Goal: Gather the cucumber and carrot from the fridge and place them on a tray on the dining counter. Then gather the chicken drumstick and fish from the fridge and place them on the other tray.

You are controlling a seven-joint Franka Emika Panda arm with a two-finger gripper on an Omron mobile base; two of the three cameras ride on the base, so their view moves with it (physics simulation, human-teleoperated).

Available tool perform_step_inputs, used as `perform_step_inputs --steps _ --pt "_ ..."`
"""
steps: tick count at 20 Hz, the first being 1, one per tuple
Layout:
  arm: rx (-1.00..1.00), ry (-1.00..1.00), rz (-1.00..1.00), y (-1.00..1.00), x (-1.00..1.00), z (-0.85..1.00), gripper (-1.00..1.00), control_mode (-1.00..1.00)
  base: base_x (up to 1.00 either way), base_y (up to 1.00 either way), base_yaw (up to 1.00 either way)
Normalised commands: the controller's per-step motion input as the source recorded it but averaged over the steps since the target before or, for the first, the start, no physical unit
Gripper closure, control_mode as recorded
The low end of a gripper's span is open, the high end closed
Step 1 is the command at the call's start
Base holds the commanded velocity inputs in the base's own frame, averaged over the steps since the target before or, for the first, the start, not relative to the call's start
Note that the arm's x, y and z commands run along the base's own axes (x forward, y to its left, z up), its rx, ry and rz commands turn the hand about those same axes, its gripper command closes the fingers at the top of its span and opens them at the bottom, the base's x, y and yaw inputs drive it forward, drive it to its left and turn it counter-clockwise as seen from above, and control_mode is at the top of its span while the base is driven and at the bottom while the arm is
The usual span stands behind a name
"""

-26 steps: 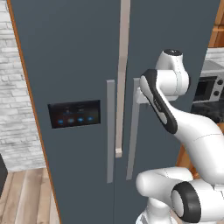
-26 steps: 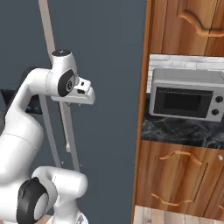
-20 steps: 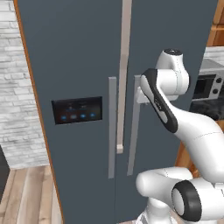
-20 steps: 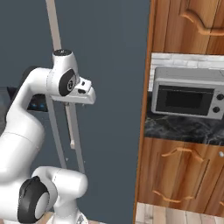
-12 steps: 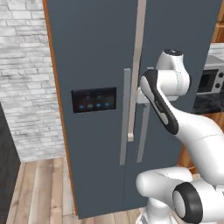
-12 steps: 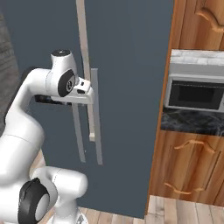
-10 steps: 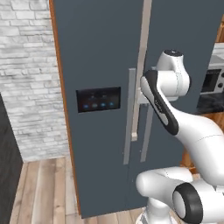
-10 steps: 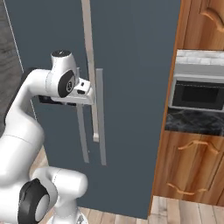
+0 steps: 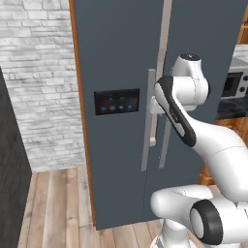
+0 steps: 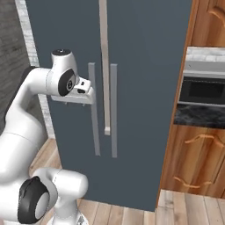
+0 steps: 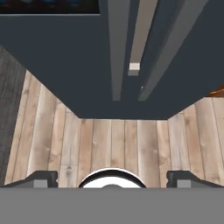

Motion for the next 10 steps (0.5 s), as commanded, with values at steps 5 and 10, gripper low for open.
perform_step_inputs --steps 5,10 --pt "0.00 0.00 0.00 0.00 0.00 0.00 -1.00 1.00 -0.21 -0.02 0.00" --pt "0.00 0.00 0.00 0.00 0.00 0.00 -1.00 1.00 0.00 -0.13 0.00"
